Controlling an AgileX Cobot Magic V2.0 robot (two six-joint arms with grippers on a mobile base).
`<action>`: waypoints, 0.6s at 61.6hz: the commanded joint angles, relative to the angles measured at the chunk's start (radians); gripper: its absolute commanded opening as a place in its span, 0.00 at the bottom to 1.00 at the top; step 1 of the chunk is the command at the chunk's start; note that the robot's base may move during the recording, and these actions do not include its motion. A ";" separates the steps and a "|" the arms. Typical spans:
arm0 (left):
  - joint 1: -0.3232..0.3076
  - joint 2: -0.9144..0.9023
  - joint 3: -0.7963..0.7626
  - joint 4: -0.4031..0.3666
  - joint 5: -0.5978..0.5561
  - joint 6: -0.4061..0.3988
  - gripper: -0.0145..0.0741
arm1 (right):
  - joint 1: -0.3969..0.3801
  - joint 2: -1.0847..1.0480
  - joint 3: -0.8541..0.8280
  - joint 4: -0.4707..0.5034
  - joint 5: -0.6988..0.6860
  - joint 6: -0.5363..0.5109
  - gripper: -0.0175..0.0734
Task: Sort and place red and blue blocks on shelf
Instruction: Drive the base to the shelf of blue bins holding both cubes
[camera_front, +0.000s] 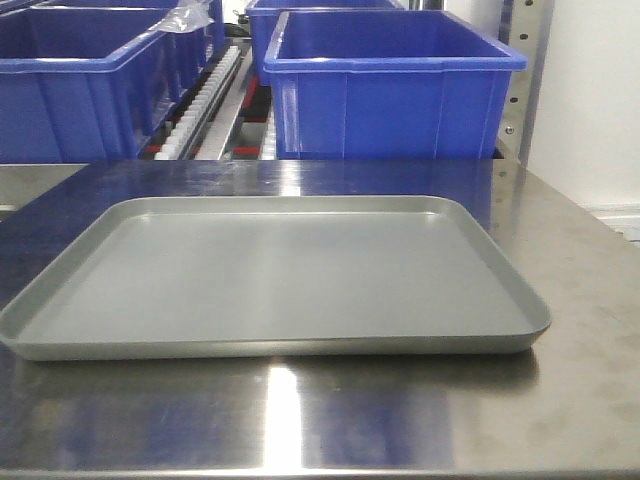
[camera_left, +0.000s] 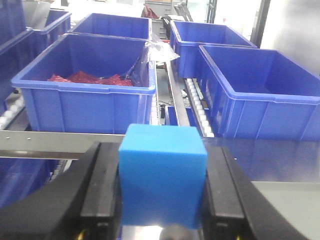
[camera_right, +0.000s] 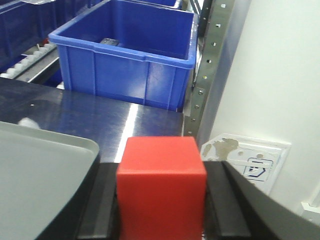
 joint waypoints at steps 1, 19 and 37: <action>-0.007 0.012 -0.026 -0.010 -0.098 -0.002 0.30 | -0.007 0.001 -0.028 -0.012 -0.095 0.000 0.29; -0.007 0.012 -0.026 -0.010 -0.098 -0.002 0.30 | -0.007 0.001 -0.028 -0.012 -0.095 0.000 0.29; -0.007 0.012 -0.026 -0.010 -0.098 -0.002 0.30 | -0.007 0.001 -0.028 -0.012 -0.095 0.000 0.29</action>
